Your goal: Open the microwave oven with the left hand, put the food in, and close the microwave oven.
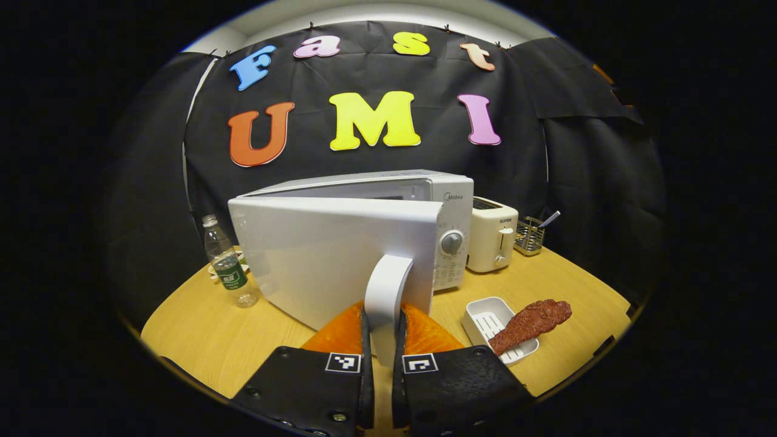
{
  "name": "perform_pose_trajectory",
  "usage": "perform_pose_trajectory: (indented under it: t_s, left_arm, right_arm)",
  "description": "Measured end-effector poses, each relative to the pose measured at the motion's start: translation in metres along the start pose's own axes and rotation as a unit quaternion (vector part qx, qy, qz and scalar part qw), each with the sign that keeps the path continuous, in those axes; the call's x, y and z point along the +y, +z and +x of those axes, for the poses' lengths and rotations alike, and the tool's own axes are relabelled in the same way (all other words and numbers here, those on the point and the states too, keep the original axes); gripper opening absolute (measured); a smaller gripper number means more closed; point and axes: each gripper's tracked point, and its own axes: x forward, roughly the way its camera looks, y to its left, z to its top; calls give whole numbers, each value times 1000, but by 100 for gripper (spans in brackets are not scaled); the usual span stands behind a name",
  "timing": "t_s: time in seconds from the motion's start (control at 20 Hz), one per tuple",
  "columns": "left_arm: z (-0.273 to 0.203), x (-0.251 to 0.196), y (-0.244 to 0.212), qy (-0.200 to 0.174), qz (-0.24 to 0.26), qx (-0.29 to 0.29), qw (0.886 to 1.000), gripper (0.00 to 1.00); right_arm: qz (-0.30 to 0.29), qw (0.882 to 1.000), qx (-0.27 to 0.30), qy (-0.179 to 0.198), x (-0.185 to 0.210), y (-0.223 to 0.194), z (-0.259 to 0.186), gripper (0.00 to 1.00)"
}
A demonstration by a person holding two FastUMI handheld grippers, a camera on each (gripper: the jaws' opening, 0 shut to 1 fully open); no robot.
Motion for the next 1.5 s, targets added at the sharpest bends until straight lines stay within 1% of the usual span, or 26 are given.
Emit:
perform_pose_trajectory:
  t_s: [0.05, 0.2, 0.25, 0.3, 0.35, 0.4, 0.55, 0.6, 0.65, 0.7, 0.75, 0.8, 0.9, 0.95, 1.0, 1.05, 1.1, 1.15, 1.2, 1.25, 1.3, 1.4, 1.5]
  left_arm:
    - [-7, 6, -2, 5, -4, 3, 1000, 11]
    - [-27, 29, -11, 36, -15, 12, 999, 11]
    - [-33, 35, -14, 44, -15, 14, 999, 11]
    - [-39, 42, -16, 50, -16, 17, 998, 11]
    - [-44, 50, -18, 57, -16, 19, 998, 11]
    - [-50, 59, -21, 66, -16, 21, 997, 11]
    - [-68, 87, -29, 110, -12, 28, 993, 13]
    - [-71, 97, -28, 127, -11, 24, 991, 15]
    - [-75, 100, -30, 129, -15, 25, 991, 18]
    - [-77, 105, -33, 131, -20, 25, 991, 30]
    - [-78, 106, -33, 131, -19, 26, 991, 36]
    - [-78, 108, -33, 127, -16, 27, 991, 38]
    - [-81, 111, -31, 119, -11, 26, 992, 40]
    - [-82, 114, -32, 119, -8, 29, 992, 39]
    - [-82, 121, -33, 123, -9, 28, 992, 34]
    - [-85, 124, -31, 118, -2, 25, 993, 45]
    - [-89, 130, -28, 117, 3, 16, 993, 78]
    - [-93, 133, -31, 117, 2, 18, 993, 83]
    - [-96, 138, -33, 123, 5, 22, 992, 96]
    - [-101, 146, -33, 126, 7, 19, 992, 98]
    - [-106, 151, -33, 127, 5, 21, 992, 95]
    - [-119, 160, -35, 126, 9, 21, 992, 95]
    - [-129, 175, -39, 139, 23, 25, 990, 96]
  right_arm:
    - [1, 1000, -2, 8, 6, 0, -1, 96]
    - [1, 1000, -1, 24, 23, -3, -4, 96]
    - [3, 1000, -1, 29, 28, -4, -7, 100]
    - [5, 999, 0, 32, 32, -5, -8, 96]
    - [8, 999, 1, 35, 36, -7, -8, 96]
    - [10, 999, 2, 37, 40, -8, -10, 100]
    - [16, 999, 3, 41, 49, -13, -15, 100]
    - [18, 999, 3, 42, 51, -13, -17, 100]
    - [19, 999, 5, 43, 54, -15, -18, 100]
    - [21, 999, 5, 44, 56, -15, -20, 100]
    - [22, 999, 4, 45, 58, -16, -21, 100]
    - [21, 999, 5, 44, 60, -16, -22, 100]
    - [22, 999, 5, 45, 63, -17, -25, 100]
    - [22, 999, 4, 43, 63, -17, -25, 100]
    - [23, 999, 4, 44, 64, -18, -26, 100]
    - [24, 999, 7, 44, 66, -19, -26, 100]
    - [22, 999, 8, 46, 69, -20, -27, 100]
    - [21, 999, 5, 45, 70, -19, -30, 100]
    - [21, 999, 3, 45, 71, -17, -31, 100]
    - [21, 999, 4, 46, 73, -18, -32, 100]
    - [21, 999, 4, 47, 75, -20, -33, 100]
    - [21, 998, 8, 50, 78, -23, -32, 100]
    - [23, 998, 10, 53, 82, -26, -31, 100]
